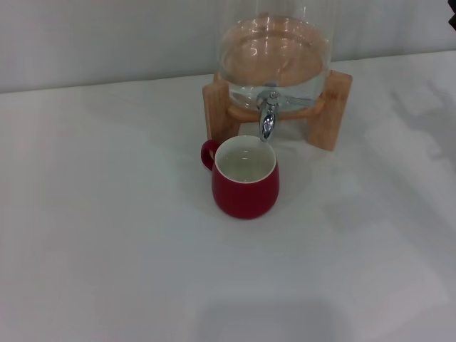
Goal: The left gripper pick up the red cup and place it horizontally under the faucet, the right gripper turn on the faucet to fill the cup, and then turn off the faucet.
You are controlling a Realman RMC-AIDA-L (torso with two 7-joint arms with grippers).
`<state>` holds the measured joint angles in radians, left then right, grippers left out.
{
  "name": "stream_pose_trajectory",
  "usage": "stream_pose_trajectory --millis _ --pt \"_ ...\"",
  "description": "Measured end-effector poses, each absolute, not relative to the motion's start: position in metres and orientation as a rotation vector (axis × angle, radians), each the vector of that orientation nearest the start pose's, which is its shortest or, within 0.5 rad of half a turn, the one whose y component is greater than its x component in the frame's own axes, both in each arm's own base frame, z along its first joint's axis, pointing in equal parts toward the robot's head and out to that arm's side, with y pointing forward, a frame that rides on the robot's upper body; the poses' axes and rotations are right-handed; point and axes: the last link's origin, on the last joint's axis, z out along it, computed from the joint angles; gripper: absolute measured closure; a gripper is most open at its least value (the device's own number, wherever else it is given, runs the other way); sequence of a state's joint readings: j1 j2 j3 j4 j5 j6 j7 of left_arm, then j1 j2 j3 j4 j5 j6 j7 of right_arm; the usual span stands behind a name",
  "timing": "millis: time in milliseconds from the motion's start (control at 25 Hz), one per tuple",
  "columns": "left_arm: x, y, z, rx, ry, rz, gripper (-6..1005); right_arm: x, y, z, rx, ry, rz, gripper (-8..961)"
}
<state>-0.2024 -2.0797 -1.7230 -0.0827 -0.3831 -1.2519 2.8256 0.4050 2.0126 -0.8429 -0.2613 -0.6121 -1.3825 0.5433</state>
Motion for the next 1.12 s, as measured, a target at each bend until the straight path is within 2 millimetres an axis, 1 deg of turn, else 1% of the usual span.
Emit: stream_pose_trajectory --millis 280,600,1120 --pt "-0.421 0.230 0.072 -1.015 -0.657 -0.686 127 0.330 0.338 0.094 -1.475 0.358 0.977 106" --pt "-0.402 0.228 0.083 -0.993 -0.517 -0.774 127 0.336 0.336 0.099 -1.406 0.381 0.973 109" --pt "-0.399 0.230 0.085 -0.997 -0.504 -0.791 127 0.337 0.335 0.103 -1.372 0.375 0.978 100"
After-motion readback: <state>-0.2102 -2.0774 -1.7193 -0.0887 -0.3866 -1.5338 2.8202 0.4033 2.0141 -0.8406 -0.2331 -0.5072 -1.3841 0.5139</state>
